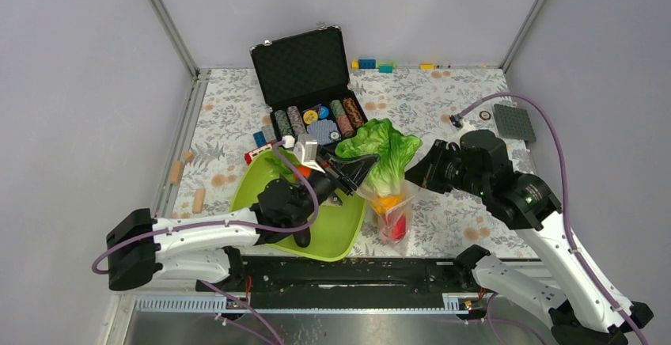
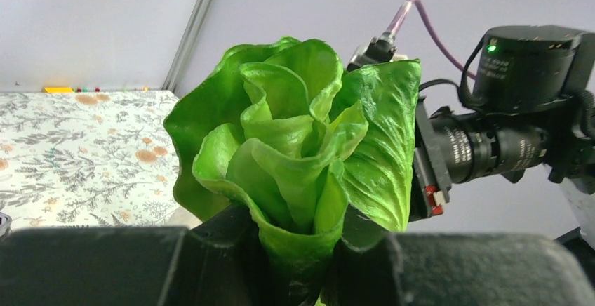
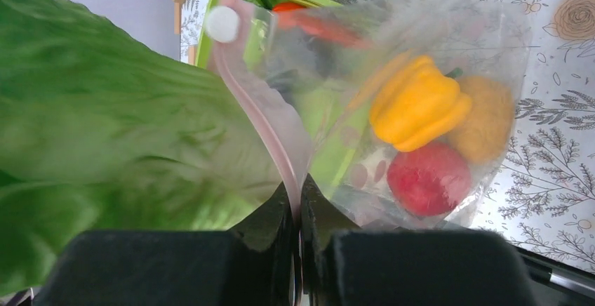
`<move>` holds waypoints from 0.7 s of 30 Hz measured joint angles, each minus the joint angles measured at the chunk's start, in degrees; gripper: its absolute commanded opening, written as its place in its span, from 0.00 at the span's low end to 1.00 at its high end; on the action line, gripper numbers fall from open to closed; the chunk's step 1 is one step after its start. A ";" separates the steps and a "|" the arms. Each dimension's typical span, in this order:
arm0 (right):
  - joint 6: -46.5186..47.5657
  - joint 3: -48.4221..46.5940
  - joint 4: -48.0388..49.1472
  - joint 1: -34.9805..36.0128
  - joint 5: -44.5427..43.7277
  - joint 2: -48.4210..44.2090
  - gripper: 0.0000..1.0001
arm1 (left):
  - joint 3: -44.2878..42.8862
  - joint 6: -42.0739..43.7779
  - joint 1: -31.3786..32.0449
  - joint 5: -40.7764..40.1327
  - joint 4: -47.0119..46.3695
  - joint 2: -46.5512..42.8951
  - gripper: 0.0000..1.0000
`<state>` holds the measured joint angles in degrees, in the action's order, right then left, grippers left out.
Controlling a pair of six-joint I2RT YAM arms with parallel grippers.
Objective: Place the food in the zip-top bag and seal the zipper
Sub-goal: Place the fake vegetable in the zipper food storage bag.
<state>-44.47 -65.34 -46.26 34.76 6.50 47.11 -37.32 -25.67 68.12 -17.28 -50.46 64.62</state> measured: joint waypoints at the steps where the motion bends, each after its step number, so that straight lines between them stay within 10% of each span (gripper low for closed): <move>1: -0.28 0.00 0.09 -0.02 0.00 -0.22 0.09 | 0.37 -0.09 0.07 0.00 -0.70 0.52 0.00; 10: -2.36 -0.02 0.24 -0.37 -1.92 -1.49 0.09 | 1.38 3.52 3.93 -0.48 -5.95 5.16 0.00; 21: -3.43 -0.02 0.31 -0.48 -2.82 -3.02 0.09 | 2.36 4.26 5.27 -0.42 -0.42 4.00 0.54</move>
<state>-47.90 -65.36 -45.95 34.28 3.68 44.10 -34.96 -21.41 73.38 -17.69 -50.87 68.62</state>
